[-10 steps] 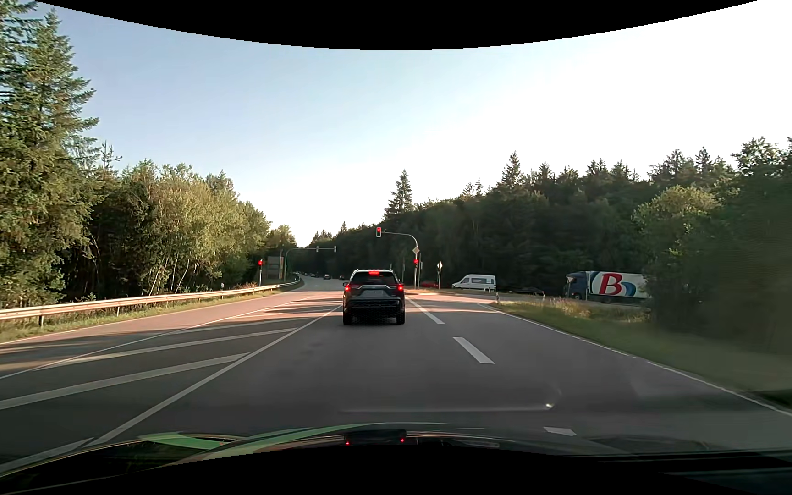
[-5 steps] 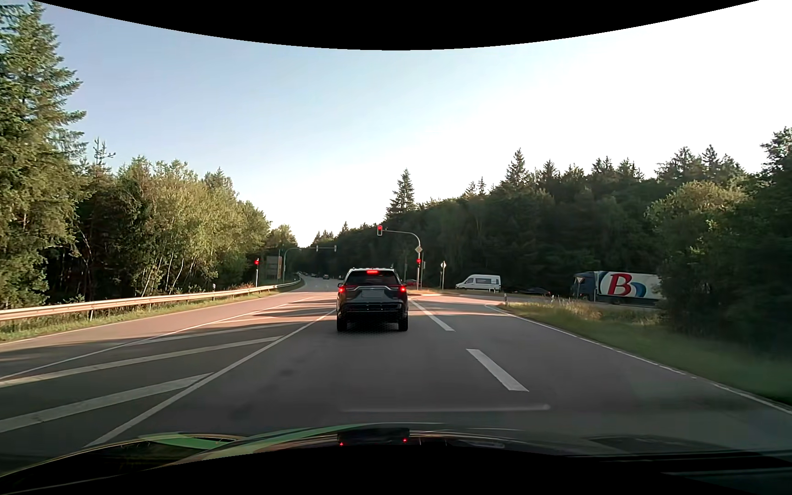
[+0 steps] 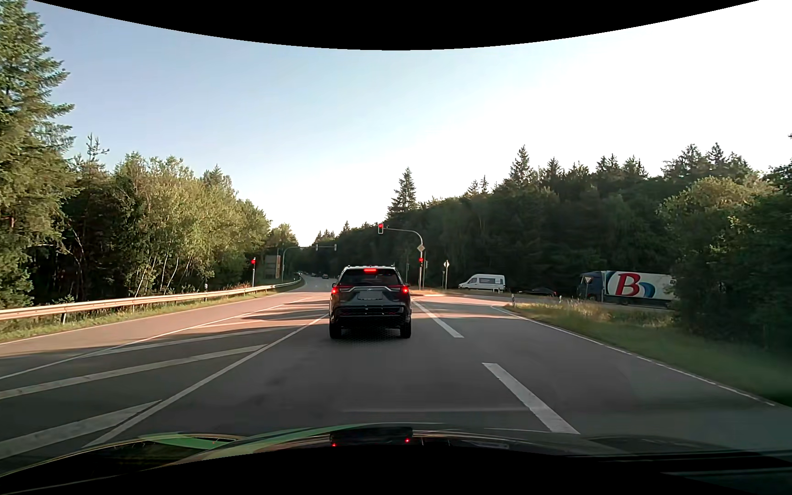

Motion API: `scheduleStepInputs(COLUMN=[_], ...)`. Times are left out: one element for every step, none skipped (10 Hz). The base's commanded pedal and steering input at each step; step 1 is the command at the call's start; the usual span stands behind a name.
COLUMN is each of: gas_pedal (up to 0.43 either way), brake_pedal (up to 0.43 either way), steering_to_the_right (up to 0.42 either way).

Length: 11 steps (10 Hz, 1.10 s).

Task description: Follow the waypoints while adhering to traffic rules and regulations

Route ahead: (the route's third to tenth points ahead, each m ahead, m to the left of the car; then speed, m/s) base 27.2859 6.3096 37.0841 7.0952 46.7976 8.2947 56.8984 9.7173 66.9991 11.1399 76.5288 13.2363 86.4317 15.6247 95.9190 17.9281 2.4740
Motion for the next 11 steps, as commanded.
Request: scheduleStepInputs(gas_pedal=[0.000,0.000,0.000,0.000,0.000,0.000,0.000,0.000,0.000,0.000,0.000], brake_pedal=[0.177,0.159,0.159,0.165,0.171,0.183,0.183,0.189,0.189,0.189,0.189], steering_to_the_right=[-0.009,-0.009,-0.009,-0.009,-0.009,-0.009,-0.009,-0.009,-0.009,-0.009,-0.009])
